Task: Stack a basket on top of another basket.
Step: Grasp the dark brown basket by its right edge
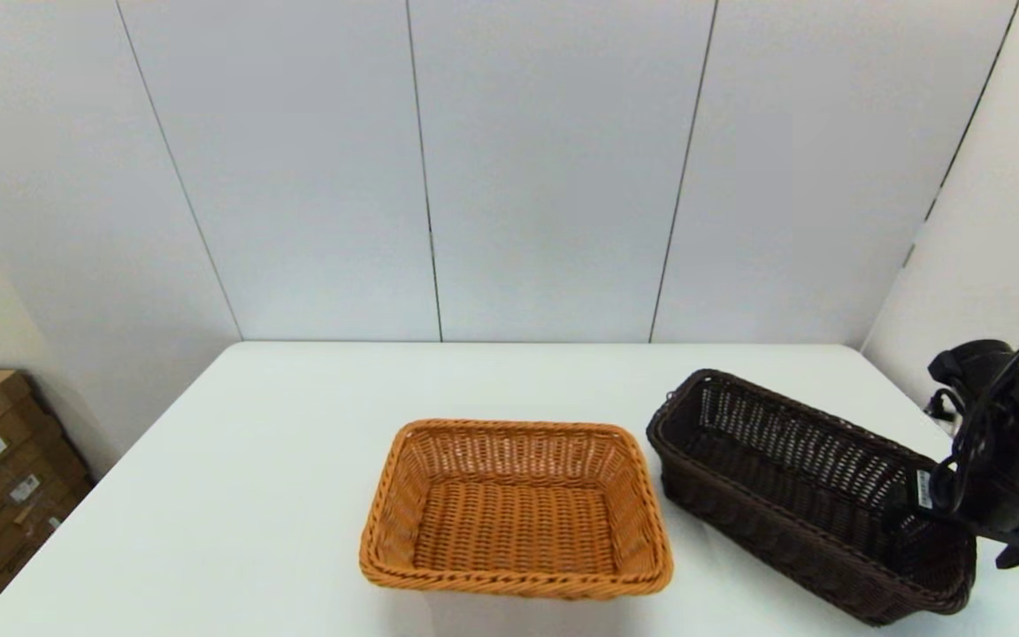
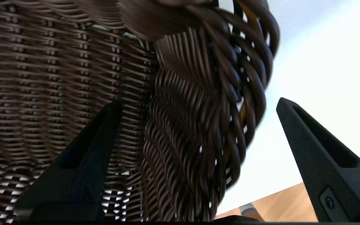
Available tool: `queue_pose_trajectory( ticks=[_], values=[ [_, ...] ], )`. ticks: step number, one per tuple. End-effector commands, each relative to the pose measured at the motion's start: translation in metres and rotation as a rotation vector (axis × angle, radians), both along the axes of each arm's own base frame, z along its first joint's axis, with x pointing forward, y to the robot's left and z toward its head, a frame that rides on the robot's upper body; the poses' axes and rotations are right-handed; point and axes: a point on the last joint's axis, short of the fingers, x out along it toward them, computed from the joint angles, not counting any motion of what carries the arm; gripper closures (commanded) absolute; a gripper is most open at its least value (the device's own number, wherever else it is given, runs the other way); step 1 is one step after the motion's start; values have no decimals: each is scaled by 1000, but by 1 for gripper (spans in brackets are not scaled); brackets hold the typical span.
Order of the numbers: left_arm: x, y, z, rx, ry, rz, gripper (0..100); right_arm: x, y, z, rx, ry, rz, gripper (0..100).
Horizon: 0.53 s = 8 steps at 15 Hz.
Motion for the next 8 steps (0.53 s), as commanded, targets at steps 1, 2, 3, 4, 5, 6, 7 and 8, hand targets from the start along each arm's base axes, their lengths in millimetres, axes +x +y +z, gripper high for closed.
queue_pose_trajectory(
  ticks=[1,2,3,4,5,6,7,8],
  values=[
    [0,0,-1,0,6,0,0,5,-3,-4,6,3,-63,0],
    [0,0,-1,0,6,0,0,5,-3,-3,9,6,-81,0],
    [0,0,-1,0,6,0,0,6,-3,-2,13,9,-99,0],
    [0,0,-1,0,6,0,0,7,-4,-1,16,7,-131,0],
    [0,0,-1,0,6,0,0,8,-4,-2,21,10,-161,0],
    [0,0,-1,0,6,0,0,8,-4,-1,20,15,-175,0],
    [0,0,-1,0,6,0,0,9,-4,0,21,9,-187,0],
    [0,0,-1,0,6,0,0,9,-4,0,22,7,-196,0]
  ],
)
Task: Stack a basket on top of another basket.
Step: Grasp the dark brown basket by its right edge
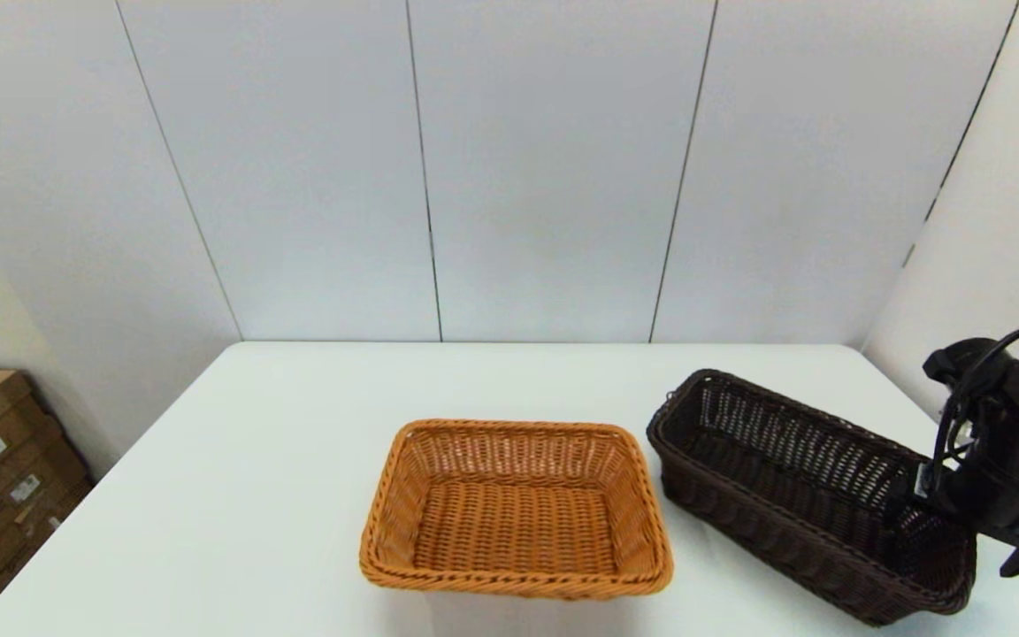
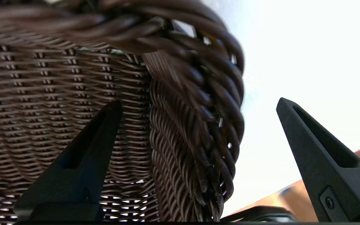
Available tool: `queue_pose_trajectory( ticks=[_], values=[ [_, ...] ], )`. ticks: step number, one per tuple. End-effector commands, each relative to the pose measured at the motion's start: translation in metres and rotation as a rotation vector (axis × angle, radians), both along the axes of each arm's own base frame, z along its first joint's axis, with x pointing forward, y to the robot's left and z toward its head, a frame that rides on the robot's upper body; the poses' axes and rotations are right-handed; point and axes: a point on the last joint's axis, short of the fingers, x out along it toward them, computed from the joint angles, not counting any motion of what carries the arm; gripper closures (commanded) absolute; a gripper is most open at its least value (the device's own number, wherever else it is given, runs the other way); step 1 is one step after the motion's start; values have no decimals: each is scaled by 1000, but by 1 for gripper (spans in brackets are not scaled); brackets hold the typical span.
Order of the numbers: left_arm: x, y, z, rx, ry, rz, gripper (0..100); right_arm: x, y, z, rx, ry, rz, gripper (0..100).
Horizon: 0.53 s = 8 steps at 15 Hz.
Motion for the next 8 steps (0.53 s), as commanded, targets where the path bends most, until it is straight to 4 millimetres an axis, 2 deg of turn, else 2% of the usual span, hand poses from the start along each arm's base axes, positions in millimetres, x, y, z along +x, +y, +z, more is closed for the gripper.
queue_pose_trajectory(
  ticks=[1,7,8],
  values=[
    [0,0,-1,1,6,0,0,1,0,1,3,-6,-19,0],
    [0,0,-1,1,6,0,0,3,0,-6,11,19,-19,0],
    [0,0,-1,1,6,0,0,3,0,-6,9,18,-19,100]
  ],
)
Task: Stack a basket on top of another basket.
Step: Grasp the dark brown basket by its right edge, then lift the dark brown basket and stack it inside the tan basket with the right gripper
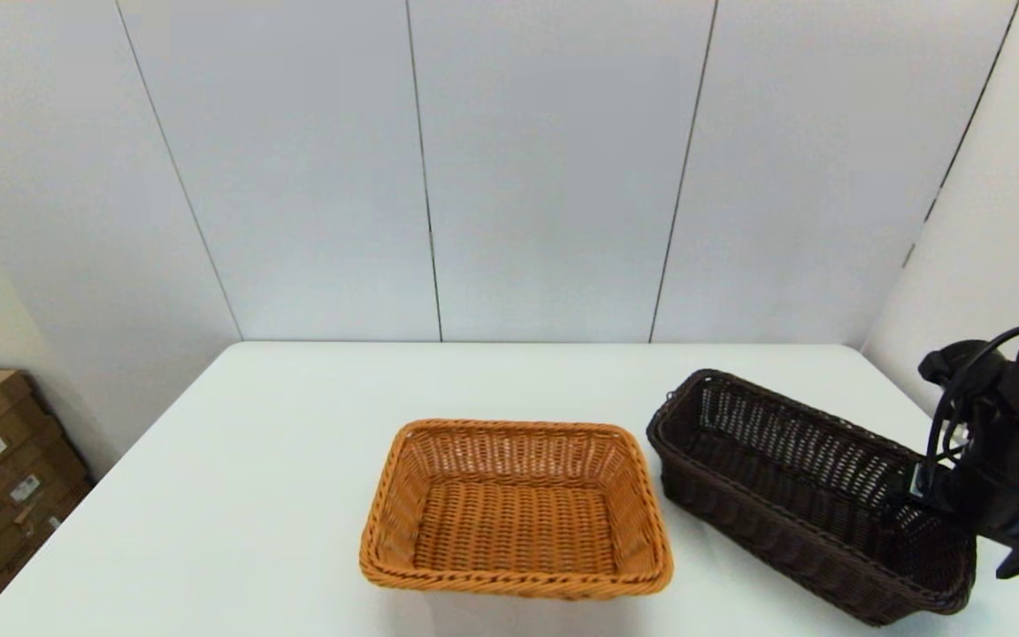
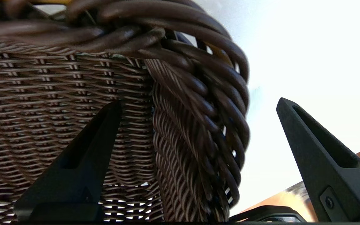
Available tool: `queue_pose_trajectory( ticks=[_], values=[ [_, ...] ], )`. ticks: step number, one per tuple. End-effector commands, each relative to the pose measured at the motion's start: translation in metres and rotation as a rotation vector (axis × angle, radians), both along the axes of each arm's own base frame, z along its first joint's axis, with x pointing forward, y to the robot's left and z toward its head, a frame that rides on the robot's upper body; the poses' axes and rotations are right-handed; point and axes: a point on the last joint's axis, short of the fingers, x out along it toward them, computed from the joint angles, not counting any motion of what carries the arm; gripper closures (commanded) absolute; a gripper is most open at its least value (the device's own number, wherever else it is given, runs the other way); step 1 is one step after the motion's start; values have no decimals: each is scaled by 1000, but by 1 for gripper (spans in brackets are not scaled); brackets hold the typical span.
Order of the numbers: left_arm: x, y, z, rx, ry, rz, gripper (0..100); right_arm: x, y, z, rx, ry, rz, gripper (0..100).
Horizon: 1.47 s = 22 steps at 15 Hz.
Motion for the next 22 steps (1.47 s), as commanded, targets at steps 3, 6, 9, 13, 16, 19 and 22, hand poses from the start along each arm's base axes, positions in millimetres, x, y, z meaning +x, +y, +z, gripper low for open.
queue_pose_trajectory(
  ticks=[3,6,9,13,16,19,22],
  values=[
    [0,0,-1,0,6,0,0,1,0,-2,2,8,-3,100],
    [0,0,-1,0,6,0,0,1,-1,-3,1,10,-4,100],
    [0,0,-1,0,6,0,0,0,-3,-2,2,8,-13,100],
    [0,0,-1,0,6,0,0,-1,-10,2,-3,-8,-35,100],
    [0,0,-1,0,6,0,0,-4,-23,20,-13,-76,-69,100],
    [0,0,-1,0,6,0,0,-12,-31,45,-21,-140,-100,100],
    [0,0,-1,0,6,0,0,-26,-38,72,83,-173,-124,100]
  ],
)
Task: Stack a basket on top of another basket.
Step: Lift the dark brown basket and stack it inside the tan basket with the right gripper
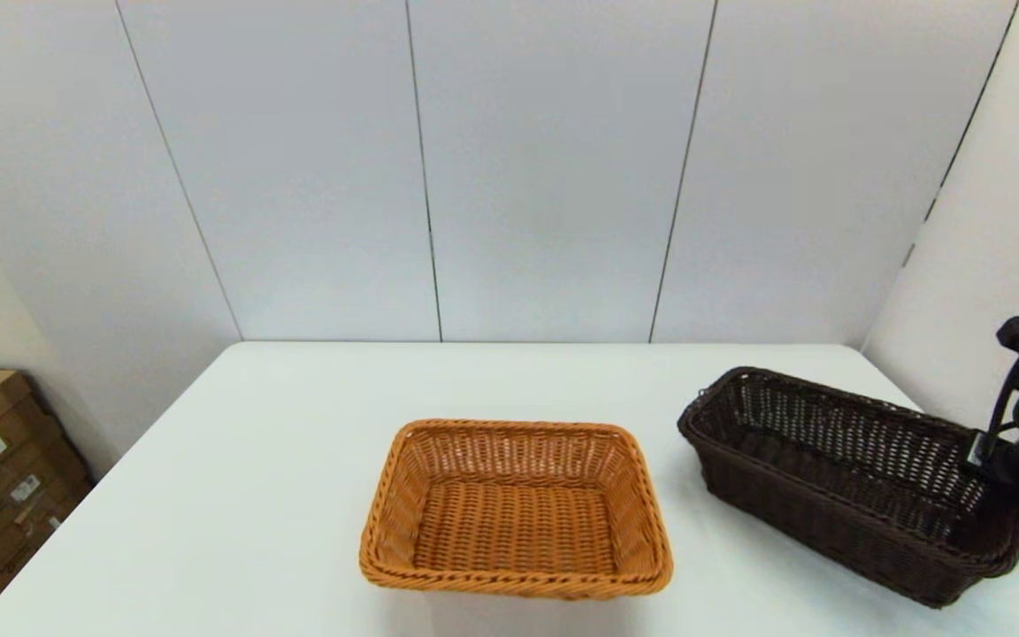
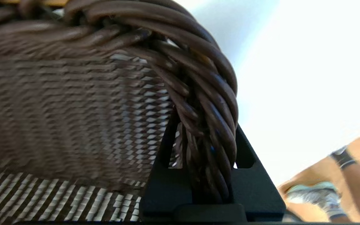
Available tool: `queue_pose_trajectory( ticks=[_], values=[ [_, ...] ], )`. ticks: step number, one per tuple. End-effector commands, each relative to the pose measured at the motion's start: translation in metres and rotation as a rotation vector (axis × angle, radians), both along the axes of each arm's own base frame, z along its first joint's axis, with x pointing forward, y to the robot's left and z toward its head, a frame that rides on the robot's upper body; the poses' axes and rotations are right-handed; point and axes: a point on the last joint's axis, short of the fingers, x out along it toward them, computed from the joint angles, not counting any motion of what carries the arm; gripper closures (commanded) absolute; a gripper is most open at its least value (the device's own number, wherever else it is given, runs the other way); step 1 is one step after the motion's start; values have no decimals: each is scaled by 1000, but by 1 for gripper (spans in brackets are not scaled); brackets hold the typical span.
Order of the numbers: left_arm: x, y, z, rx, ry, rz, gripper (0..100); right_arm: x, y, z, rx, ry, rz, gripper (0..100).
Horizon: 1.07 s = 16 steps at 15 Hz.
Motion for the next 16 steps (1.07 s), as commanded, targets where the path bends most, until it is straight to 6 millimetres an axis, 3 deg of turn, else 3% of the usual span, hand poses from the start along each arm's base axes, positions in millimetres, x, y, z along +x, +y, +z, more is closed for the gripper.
queue_pose_trajectory(
  ticks=[1,7,11,13,16],
  values=[
    [0,0,-1,0,6,0,0,-17,-9,36,116,-91,-26,100],
    [0,0,-1,0,6,0,0,-30,-11,59,163,-173,-41,100],
    [0,0,-1,0,6,0,0,-41,-10,84,287,-296,-1,100],
    [0,0,-1,0,6,0,0,-49,1,100,342,-314,102,100],
    [0,0,-1,0,6,0,0,-65,34,119,445,-344,303,100]
  ],
)
